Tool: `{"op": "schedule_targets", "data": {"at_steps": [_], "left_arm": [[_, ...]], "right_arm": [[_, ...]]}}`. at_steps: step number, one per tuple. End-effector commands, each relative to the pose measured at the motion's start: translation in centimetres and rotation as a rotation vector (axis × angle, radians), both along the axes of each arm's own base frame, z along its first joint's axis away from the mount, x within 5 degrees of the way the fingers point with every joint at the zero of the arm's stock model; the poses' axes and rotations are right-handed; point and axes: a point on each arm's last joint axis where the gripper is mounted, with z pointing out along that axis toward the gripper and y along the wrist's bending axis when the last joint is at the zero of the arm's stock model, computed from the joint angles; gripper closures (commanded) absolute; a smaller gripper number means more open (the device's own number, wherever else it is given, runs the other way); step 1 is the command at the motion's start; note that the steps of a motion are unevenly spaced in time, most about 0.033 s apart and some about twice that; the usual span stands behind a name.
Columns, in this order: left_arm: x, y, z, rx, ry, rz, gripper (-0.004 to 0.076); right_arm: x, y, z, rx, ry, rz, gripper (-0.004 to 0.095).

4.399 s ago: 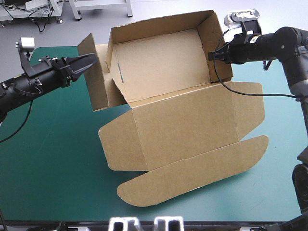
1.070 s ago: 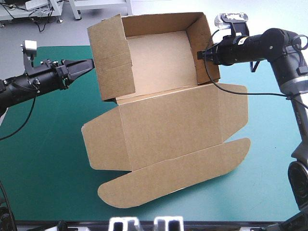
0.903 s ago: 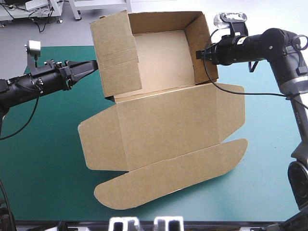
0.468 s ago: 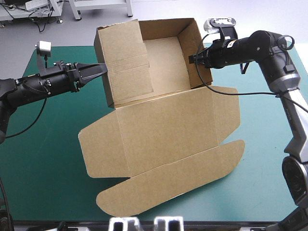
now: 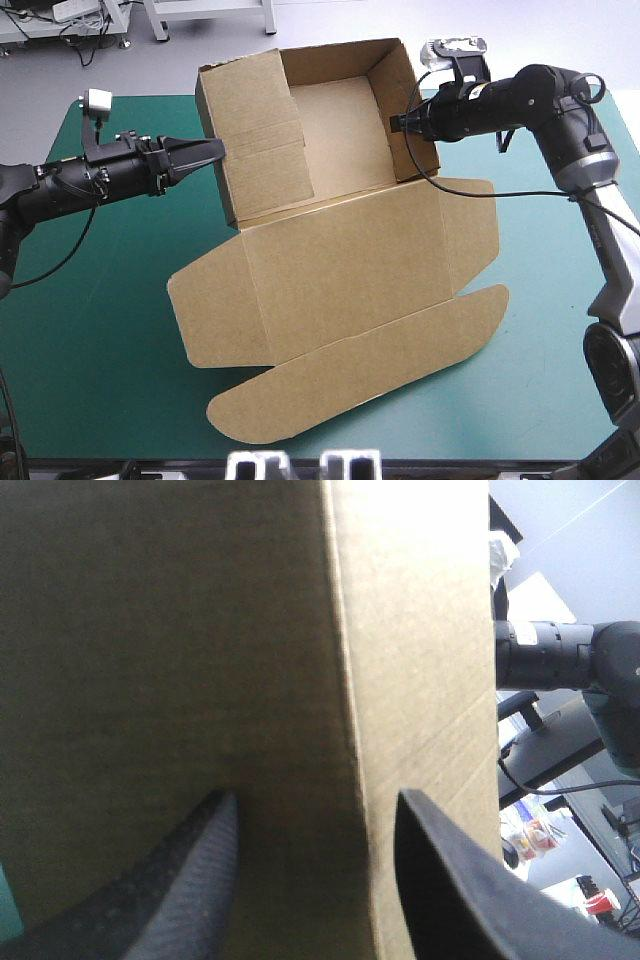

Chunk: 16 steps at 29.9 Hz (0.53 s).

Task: Fold the box

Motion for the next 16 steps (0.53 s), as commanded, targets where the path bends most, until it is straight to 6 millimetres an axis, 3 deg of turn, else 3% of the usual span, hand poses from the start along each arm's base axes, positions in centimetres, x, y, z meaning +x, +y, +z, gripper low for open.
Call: {"op": "schedule_targets", "data": {"at_steps": [1,7,16], "left_arm": [[-1.6,-0.9,2.2,-0.046,-0.087,-0.088,0.0374],[-1.1,-0.4,1.3,0.055,-0.070,-0.021,0.0374],[0.0,0.7,0.0,0.206,-0.021,0.136,0.0374]], "right_arm": [[-1.5,1.0,3.0,0.030,-0.123,-0.025,0.0903],[-2.3,3.7,3.2,-0.007,-0.176,-0.007,0.0905],[-2.7,4.1,3.2,0.033,-0.136,-0.007,0.0904]]}}
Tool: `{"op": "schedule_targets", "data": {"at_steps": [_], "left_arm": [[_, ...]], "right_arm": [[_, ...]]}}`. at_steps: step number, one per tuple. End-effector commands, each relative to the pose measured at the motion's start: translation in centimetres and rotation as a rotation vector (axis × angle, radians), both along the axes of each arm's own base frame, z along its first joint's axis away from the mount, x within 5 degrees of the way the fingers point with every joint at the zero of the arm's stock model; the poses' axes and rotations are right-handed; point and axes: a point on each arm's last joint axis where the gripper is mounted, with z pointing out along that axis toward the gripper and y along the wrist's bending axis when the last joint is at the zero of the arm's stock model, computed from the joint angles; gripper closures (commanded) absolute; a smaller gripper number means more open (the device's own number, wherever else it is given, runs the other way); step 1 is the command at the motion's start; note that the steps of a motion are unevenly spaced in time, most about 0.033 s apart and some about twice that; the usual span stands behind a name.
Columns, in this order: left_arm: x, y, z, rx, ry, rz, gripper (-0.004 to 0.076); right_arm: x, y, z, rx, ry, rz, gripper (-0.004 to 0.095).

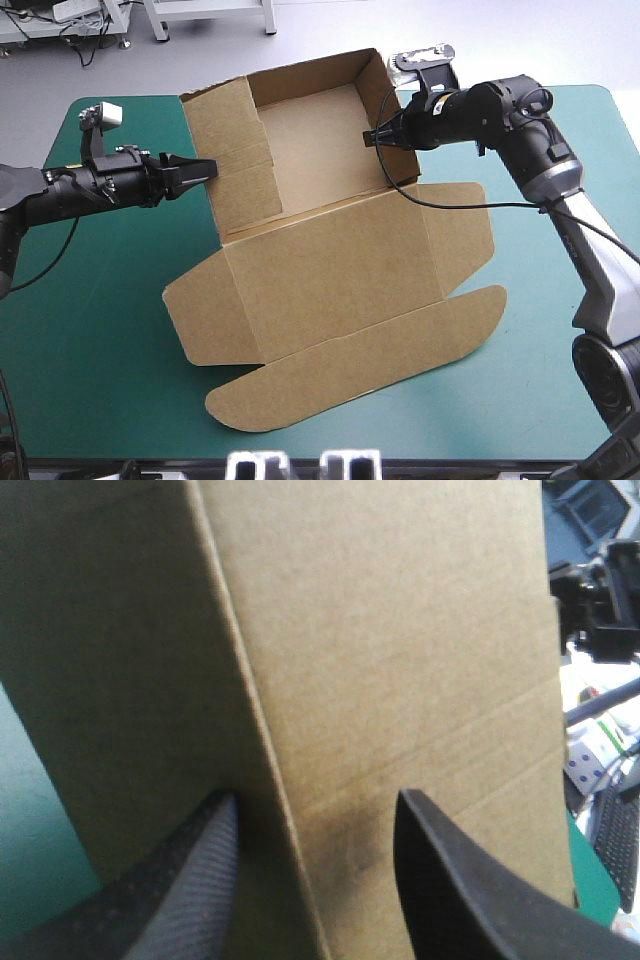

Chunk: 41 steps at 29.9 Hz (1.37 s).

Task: Fold the box

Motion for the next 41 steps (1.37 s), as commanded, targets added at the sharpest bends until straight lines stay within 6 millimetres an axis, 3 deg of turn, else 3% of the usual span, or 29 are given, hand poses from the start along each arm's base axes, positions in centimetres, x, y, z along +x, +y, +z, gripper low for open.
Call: {"op": "schedule_targets", "data": {"at_steps": [1,8,13,17,21,27,32,36,41], "left_arm": [[-0.4,-0.2,1.9,-0.032,-0.059,0.058,0.0374],[0.8,0.8,0.8,0.048,-0.027,0.158,0.0374],[1.6,0.9,-0.2,0.051,0.014,0.155,0.0383],[2.2,1.1,-0.8,0.054,0.035,0.158,0.0519],[2.8,1.3,-1.4,0.094,0.017,0.160,0.0732],[2.9,1.5,-1.6,0.135,0.012,0.166,0.0733],[2.4,-0.2,-1.2,0.158,0.004,0.098,0.0733],[1.9,-3.3,-0.8,0.315,0.008,0.045,0.0733],[2.0,-6.5,-0.5,0.417,-0.072,0.063,0.0733]], "right_arm": [[-1.7,0.5,3.4,0.161,-0.070,0.016,0.0904],[-3.1,3.0,3.4,0.181,-0.051,0.086,0.0904],[-3.7,3.4,4.2,0.218,-0.070,0.087,0.0905],[-4.3,3.1,5.0,0.233,-0.085,0.085,0.0905],[-5.4,2.7,5.8,0.251,-0.081,0.096,0.0905],[-6.2,2.3,5.9,0.216,-0.048,0.108,0.0905],[-6.2,1.5,5.1,0.131,0.011,0.047,0.0905],[-6.2,1.0,4.2,0.066,0.063,0.000,0.0905],[-5.1,0.5,1.0,-0.029,0.117,-0.097,0.0907]]}}
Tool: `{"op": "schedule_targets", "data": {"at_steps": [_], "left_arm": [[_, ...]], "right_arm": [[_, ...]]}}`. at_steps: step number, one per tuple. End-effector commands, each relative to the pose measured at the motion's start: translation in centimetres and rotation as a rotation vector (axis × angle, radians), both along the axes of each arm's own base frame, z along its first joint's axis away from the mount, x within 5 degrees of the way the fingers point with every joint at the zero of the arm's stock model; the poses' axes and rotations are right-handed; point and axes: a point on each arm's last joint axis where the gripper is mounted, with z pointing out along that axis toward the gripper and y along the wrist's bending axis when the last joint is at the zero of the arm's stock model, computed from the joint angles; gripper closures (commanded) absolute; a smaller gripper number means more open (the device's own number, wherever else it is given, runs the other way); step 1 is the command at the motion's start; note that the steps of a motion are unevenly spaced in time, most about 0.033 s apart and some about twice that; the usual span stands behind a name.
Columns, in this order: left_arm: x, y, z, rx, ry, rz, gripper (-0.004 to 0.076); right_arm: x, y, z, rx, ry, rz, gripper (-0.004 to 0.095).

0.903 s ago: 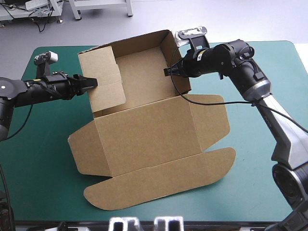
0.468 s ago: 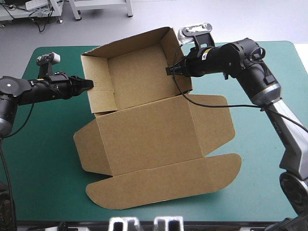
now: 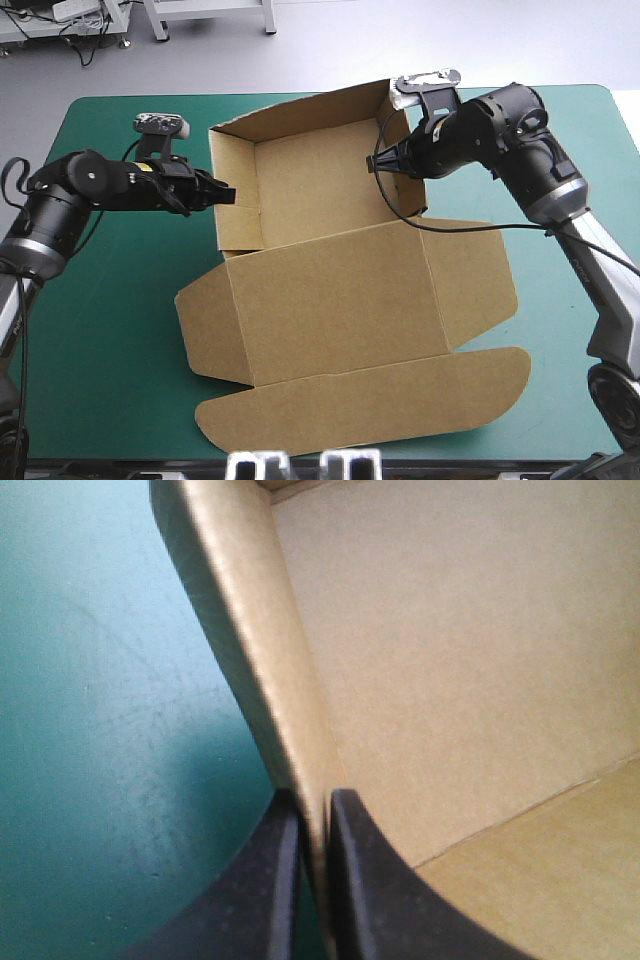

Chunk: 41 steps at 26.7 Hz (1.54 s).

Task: Fold the box

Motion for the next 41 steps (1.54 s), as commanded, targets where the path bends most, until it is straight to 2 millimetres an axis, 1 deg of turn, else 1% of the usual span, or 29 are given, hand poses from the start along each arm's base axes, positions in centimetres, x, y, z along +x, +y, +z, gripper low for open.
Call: {"op": "schedule_targets", "data": {"at_steps": [1,3,6,11,14,16,19,23,25,28,29,33,34,36,38,39,41], "left_arm": [[-0.7,-2.5,2.6,-0.015,-0.145,-0.015,0.0733],[-0.2,-3.1,2.0,-0.017,-0.135,-0.012,0.0733],[0.8,-3.4,0.8,-0.019,-0.086,0.009,0.0733],[2.6,-3.9,-1.9,0.004,-0.001,0.016,0.0733],[3.6,-4.1,-3.5,0.023,0.038,0.020,0.0733],[4.2,-4.0,-4.4,0.052,0.062,0.028,0.0733],[4.9,-4.1,-5.9,0.083,0.093,0.025,0.0733],[5.7,-4.3,-7.4,0.099,0.130,0.023,0.0733],[5.9,-4.4,-7.8,0.102,0.143,0.022,0.0733],[6.2,-4.4,-7.9,0.119,0.144,0.012,0.0732],[6.2,-4.4,-7.6,0.128,0.141,0.001,0.0732],[6.5,-4.3,-6.2,0.154,0.117,-0.015,0.0717],[6.5,-4.3,-5.9,0.164,0.116,-0.021,0.0702],[6.5,-4.2,-5.5,0.176,0.114,-0.027,0.0671],[6.5,-4.3,-5.4,0.183,0.126,-0.037,0.0556],[6.5,-4.3,-5.6,0.191,0.139,-0.045,0.0496],[6.6,-4.1,-6.1,0.229,0.154,-0.058,0.0322]], "right_arm": [[-0.8,0.3,0.2,0.057,-0.030,-0.001,0.0907],[-0.2,0.7,-2.0,0.041,0.022,-0.003,0.0907],[0.8,1.8,-4.9,0.063,0.093,0.002,0.0907],[2.7,3.5,-8.2,0.100,0.170,0.025,0.0908],[3.6,4.2,-10.0,0.102,0.205,0.021,0.0908],[4.0,4.5,-10.8,0.105,0.225,0.018,0.0908],[4.3,4.7,-11.4,0.115,0.236,0.015,0.0908],[4.5,4.8,-11.2,0.114,0.199,0.037,0.0908],[4.6,4.8,-11.2,0.100,0.181,0.057,0.0908],[4.6,4.6,-11.3,0.058,0.166,0.086,0.0887],[4.6,4.5,-11.3,0.036,0.163,0.088,0.0842],[4.7,4.2,-11.4,0.002,0.162,0.085,0.0715],[4.6,4.1,-11.4,-0.005,0.166,0.083,0.0678],[4.6,4.1,-11.4,-0.010,0.168,0.083,0.0634],[4.6,4.1,-11.4,-0.011,0.168,0.083,0.0555],[4.6,4.1,-11.4,-0.011,0.168,0.083,0.0541],[4.6,4.1,-11.4,-0.006,0.168,0.083,0.0541]]}}
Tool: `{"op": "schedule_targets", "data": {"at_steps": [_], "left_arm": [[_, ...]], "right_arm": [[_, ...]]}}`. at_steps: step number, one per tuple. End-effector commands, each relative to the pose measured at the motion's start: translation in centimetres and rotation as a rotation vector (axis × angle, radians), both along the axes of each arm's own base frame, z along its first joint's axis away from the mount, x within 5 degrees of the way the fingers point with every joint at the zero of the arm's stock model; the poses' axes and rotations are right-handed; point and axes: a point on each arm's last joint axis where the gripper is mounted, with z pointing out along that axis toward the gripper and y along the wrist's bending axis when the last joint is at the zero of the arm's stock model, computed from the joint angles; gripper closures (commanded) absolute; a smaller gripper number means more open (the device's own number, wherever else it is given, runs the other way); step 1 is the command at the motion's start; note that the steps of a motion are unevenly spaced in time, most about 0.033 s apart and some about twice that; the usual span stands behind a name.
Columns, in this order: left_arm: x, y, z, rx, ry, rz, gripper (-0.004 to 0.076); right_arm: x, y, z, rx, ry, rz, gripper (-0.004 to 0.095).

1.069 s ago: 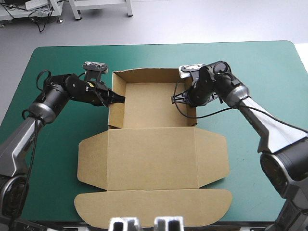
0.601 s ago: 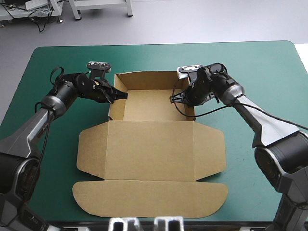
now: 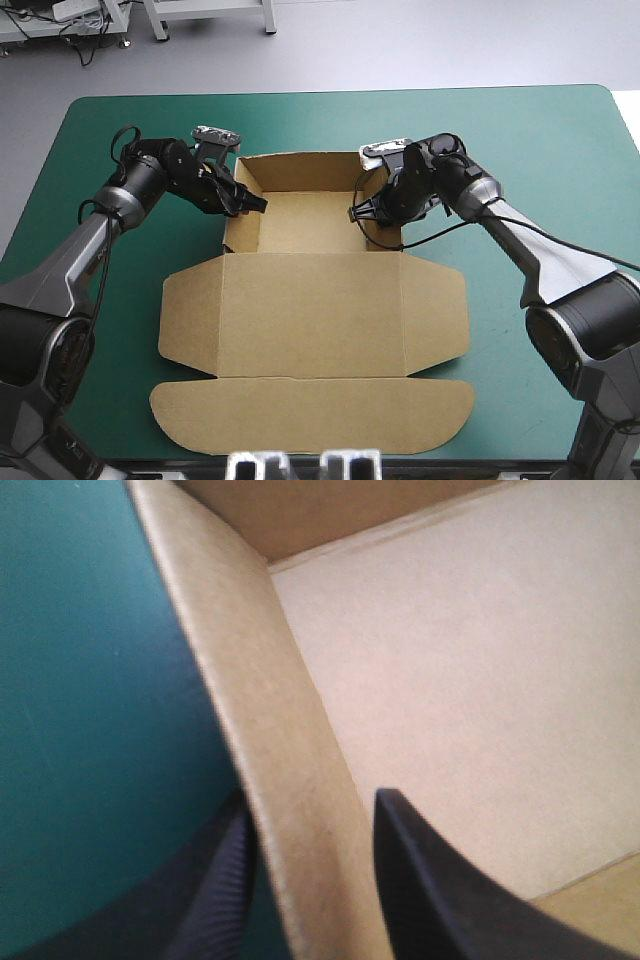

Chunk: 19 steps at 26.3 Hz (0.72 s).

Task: Fold the box

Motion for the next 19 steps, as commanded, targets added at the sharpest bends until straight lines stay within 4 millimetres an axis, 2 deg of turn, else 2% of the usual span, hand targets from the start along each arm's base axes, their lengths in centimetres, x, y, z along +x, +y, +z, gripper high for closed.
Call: {"op": "schedule_targets", "data": {"at_steps": [1,3,11,19], "left_arm": [[-0.6,-0.8,1.9,-0.027,-0.039,-0.027,0.0225],[-0.4,-0.7,2.1,-0.017,-0.065,-0.025,0.0182],[0.0,0.1,2.2,0.087,-0.123,-0.036,0.0183],[0.4,0.1,2.5,0.056,-0.164,0.022,0.0183]], "right_arm": [[-0.5,0.8,3.0,0.097,-0.092,0.019,0.0542],[-0.4,0.9,3.1,0.105,-0.110,0.019,0.0542],[0.3,1.0,3.5,0.119,-0.204,0.027,0.0542],[0.6,1.1,3.7,0.137,-0.232,0.020,0.0529]]}}
